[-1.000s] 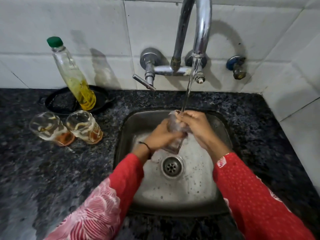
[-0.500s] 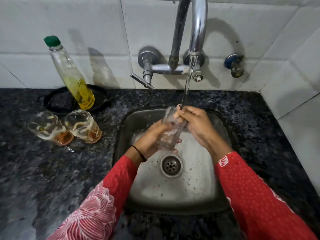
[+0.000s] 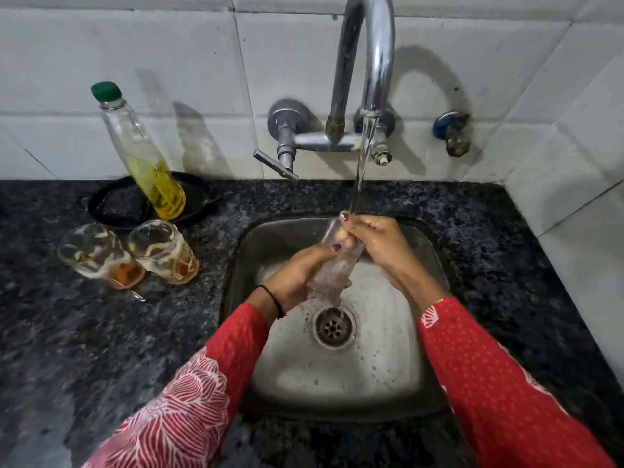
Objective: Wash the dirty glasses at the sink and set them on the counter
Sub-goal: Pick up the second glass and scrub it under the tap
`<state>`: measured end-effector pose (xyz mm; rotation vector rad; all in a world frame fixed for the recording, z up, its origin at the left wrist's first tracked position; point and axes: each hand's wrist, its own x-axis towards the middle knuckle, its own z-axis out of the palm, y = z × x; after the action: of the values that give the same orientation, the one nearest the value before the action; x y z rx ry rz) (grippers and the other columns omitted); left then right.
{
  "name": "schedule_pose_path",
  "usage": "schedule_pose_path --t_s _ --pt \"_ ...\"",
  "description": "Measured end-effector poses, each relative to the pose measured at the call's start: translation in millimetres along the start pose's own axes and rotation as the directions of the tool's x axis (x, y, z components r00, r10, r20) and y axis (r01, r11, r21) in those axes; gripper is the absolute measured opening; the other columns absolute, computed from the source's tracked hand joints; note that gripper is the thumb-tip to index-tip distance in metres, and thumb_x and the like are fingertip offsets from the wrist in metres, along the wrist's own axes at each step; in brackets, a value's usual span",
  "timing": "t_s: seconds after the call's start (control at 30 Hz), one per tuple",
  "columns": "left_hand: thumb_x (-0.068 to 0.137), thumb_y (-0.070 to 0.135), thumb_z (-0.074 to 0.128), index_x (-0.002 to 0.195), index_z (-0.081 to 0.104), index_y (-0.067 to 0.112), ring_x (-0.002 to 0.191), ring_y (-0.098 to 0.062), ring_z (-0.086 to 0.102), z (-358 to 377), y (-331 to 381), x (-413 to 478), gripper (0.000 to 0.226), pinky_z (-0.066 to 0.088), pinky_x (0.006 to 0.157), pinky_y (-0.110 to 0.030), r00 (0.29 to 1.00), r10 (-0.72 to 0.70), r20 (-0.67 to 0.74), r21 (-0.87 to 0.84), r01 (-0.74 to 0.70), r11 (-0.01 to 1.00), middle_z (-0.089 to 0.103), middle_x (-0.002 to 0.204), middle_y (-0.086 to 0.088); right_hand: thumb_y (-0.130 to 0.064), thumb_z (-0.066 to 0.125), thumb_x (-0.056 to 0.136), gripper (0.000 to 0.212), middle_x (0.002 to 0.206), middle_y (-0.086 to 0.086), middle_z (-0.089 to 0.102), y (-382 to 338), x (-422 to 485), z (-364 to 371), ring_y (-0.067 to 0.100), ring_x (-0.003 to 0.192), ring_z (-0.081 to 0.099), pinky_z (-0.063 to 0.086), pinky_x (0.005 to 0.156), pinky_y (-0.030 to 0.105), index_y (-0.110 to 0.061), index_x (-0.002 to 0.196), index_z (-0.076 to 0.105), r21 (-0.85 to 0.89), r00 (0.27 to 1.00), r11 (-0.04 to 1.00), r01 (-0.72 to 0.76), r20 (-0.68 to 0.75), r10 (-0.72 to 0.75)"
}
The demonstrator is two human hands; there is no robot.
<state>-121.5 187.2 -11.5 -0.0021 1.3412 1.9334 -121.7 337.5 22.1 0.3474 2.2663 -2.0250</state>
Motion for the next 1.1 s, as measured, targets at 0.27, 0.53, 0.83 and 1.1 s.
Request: schedule_pose_path --t_s 0.27,0.53,0.83,1.1 --pt "0.076 0.019 0.075 0.117 0.053 0.017 0.084 -0.006 0.066 8 -10 4 0.047 0.055 0.076 -0.023 0.965 0.240 -0.104 0.528 -0.151 0.836 0.067 0.100 0.004 -0.024 0.051 0.096 0.040 0.067 0.016 0.067 -8 3 7 0.024 0.059 0.061 0.050 0.063 0.036 -0.004 0.064 0.066 -0.447 0.994 0.892 0.067 -0.043 -0.096" --pt "0.072 0.005 0.079 0.116 0.049 0.010 0.095 -0.013 0.064 15 -20 10 0.053 0.052 0.082 -0.032 0.888 0.390 -0.245 0.445 -0.254 0.859 0.064 0.108 -0.003 -0.030 0.062 0.089 0.027 0.083 0.012 0.066 -15 -5 3 0.024 0.077 0.062 0.047 0.074 0.033 -0.005 0.081 0.071 -0.503 0.980 0.841 0.198 0.096 -0.174" --pt "0.063 -0.014 0.077 0.127 0.040 -0.006 0.096 0.004 0.063 14 -21 19 0.074 0.049 0.080 -0.014 0.873 0.481 -0.082 0.471 -0.391 0.791 0.061 0.111 0.001 -0.023 0.089 0.056 0.082 0.115 -0.004 0.067 21 -19 -2 0.008 0.104 0.064 0.053 0.096 0.035 -0.020 0.130 0.053 -0.353 0.986 0.925 0.138 -0.037 -0.161" --pt "0.076 0.012 0.072 0.143 0.035 0.019 0.131 -0.018 0.045 5 -23 13 0.077 0.041 0.108 -0.039 0.906 0.355 -0.232 0.261 -0.294 0.919 0.046 0.144 -0.005 -0.016 0.086 0.064 0.079 0.126 0.000 0.063 17 -19 8 0.008 0.111 0.059 0.050 0.099 0.030 -0.017 0.135 0.050 -0.207 0.918 0.964 0.167 -0.325 -0.229"
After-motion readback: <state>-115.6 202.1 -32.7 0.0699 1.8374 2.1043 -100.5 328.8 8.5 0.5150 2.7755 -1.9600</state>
